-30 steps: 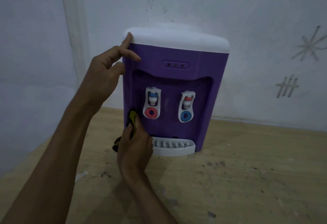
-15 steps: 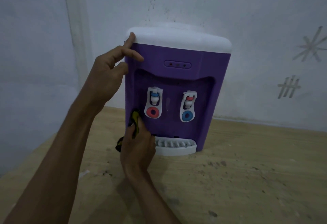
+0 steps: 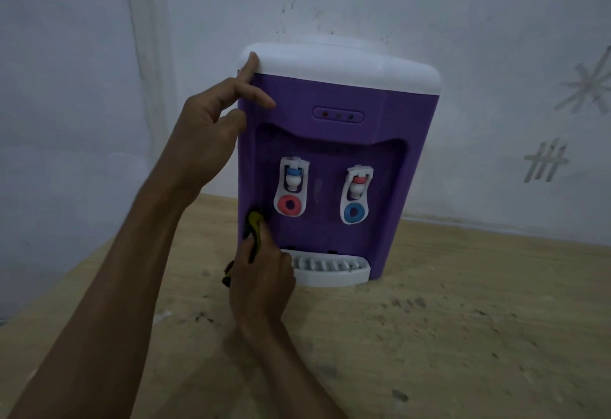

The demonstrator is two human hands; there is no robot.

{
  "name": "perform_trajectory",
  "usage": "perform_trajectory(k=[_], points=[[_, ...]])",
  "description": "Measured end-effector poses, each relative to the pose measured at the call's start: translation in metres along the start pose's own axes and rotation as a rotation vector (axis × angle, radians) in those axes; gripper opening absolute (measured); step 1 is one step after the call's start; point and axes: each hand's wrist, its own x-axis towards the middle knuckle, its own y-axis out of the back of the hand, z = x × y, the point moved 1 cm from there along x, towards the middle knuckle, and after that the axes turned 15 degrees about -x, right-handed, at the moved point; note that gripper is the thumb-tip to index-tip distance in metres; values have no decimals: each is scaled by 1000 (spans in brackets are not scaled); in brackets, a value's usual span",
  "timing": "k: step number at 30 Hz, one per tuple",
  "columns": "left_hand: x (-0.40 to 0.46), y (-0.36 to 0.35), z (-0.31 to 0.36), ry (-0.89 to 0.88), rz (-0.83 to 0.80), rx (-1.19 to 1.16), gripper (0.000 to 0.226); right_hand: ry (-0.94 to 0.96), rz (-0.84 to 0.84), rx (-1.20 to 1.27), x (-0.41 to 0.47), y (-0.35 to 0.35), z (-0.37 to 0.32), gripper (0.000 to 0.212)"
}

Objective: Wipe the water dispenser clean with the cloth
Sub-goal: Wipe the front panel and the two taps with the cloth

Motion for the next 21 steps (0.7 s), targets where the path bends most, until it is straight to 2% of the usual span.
perform_trajectory(k=[3, 6, 10, 12, 16, 21], points=[[1, 0, -1, 1, -8, -2, 51, -78, -119, 2, 1, -6, 8, 40], [1, 1, -1, -5, 7, 21, 50, -100, -56, 126, 13, 5, -2, 35], [0, -1, 1, -8, -1, 26, 51, 0, 82, 172, 12, 12, -14, 41], [0, -1, 1, 1, 4, 21, 51, 27, 86, 122, 8, 5, -5, 41], [1, -2, 2, 4, 6, 16, 49, -24, -53, 23, 5, -4, 9, 38], [1, 0, 1, 2, 0, 20, 50, -32, 24, 68, 17, 5, -5, 34]])
